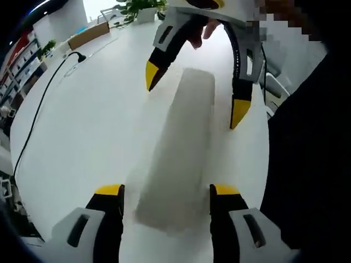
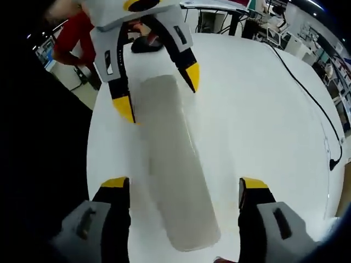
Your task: Arrange the utensils inside the cutlery case until each visible utensil rests in its matching compartment.
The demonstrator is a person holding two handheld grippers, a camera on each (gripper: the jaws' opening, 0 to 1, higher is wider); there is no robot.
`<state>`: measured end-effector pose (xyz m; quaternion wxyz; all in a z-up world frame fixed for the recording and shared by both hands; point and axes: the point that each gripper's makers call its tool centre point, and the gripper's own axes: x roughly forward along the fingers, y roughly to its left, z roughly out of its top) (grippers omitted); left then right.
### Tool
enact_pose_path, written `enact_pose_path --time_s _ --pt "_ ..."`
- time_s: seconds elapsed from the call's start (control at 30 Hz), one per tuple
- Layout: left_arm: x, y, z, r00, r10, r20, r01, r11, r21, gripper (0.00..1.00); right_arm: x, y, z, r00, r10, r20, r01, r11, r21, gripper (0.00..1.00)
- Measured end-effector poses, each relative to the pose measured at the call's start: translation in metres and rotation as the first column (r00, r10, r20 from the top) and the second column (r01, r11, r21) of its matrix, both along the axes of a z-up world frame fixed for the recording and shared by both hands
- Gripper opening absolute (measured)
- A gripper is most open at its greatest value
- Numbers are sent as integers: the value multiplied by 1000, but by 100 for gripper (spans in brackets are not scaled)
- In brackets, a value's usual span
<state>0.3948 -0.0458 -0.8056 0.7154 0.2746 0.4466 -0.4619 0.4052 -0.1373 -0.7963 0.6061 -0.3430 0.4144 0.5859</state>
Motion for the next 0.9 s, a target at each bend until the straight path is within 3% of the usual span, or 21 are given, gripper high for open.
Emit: enact_pose_path --time_s 0.1,0.23,0.37,0.47,0.7,0.8,0.9 --pt "-6 12 12 999 5 -34 -6 1000 -9 78 -1 -4 16 999 18 -27 -18 1000 11 96" --pt "-12 31 27 999 30 -35 -31 999 -21 91 14 -19 34 999 36 19 -36 999 -3 99" --pt "-9 46 43 991 134 -6 -135 987 -84 100 33 -35 52 997 -41 62 39 999 34 99" --pt "-9 61 51 981 193 13 -191 977 -97 100 41 -50 64 992 -105 74 100 993 62 99" --pt "2 95 78 915 395 78 -373 905 -203 100 53 -99 73 962 -258 86 252 965 76 99" --pt "5 111 89 870 481 110 -446 862 -242 100 50 -110 72 950 -308 57 303 949 83 99" --pt "3 123 96 835 538 114 -493 824 -280 100 47 -119 67 941 -334 53 330 941 75 99"
